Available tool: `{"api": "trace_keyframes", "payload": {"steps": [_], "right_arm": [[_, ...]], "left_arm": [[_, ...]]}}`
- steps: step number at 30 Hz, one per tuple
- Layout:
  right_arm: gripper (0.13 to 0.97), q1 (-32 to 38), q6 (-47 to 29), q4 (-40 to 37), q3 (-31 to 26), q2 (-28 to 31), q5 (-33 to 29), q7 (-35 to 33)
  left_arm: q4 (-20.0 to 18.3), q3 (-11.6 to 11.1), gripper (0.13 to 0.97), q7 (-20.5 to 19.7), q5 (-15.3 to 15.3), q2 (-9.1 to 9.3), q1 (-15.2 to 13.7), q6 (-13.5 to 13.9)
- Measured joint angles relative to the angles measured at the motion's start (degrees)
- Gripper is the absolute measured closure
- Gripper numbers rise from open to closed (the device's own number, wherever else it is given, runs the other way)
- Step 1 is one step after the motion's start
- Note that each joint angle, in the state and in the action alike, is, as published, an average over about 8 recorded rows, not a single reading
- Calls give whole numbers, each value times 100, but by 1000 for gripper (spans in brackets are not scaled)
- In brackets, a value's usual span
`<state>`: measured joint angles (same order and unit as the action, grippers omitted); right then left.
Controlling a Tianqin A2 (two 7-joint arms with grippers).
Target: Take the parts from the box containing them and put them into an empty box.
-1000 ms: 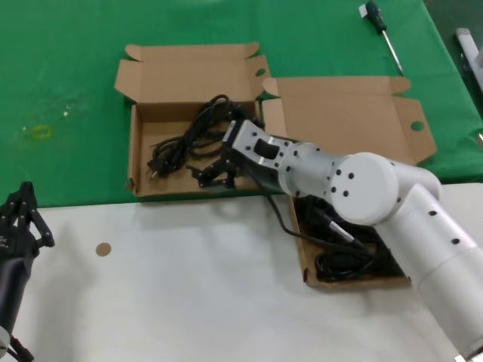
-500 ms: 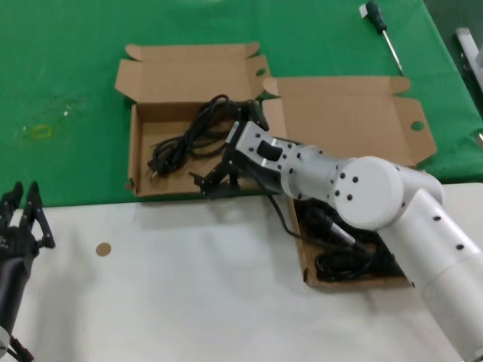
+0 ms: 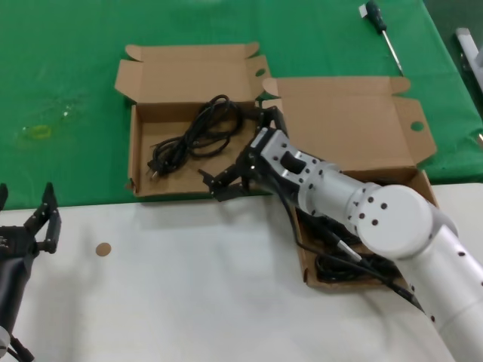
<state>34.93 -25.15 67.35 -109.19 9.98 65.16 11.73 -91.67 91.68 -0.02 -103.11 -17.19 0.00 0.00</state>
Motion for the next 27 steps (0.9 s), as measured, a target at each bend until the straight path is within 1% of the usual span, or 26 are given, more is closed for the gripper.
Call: {"api": "trace_keyframes", "payload": {"steps": [1,9,10,18,22,27], "right_arm": [[138,-58,42,40,29,12,63,-20],[129,-515,371,357,257,106,559,-173],[129,-574,412,397,286,118,622,-193],[129,-1032,744,718,517,213,1122,-346],[129,-1261,909,878,632,260,1372,-424],[129,-1547,1115,1077,776,319,1683,-520]], "left_arm": [[0,0,776,0,0,0,0,0],[0,0,585,0,-1,0,0,0],[0,0,585,0,-1,0,0,0],[0,0,367,0,0,0,0,0],[0,0,367,1,0,0,0,0],[0,0,275,1,-1,0,0,0]]}}
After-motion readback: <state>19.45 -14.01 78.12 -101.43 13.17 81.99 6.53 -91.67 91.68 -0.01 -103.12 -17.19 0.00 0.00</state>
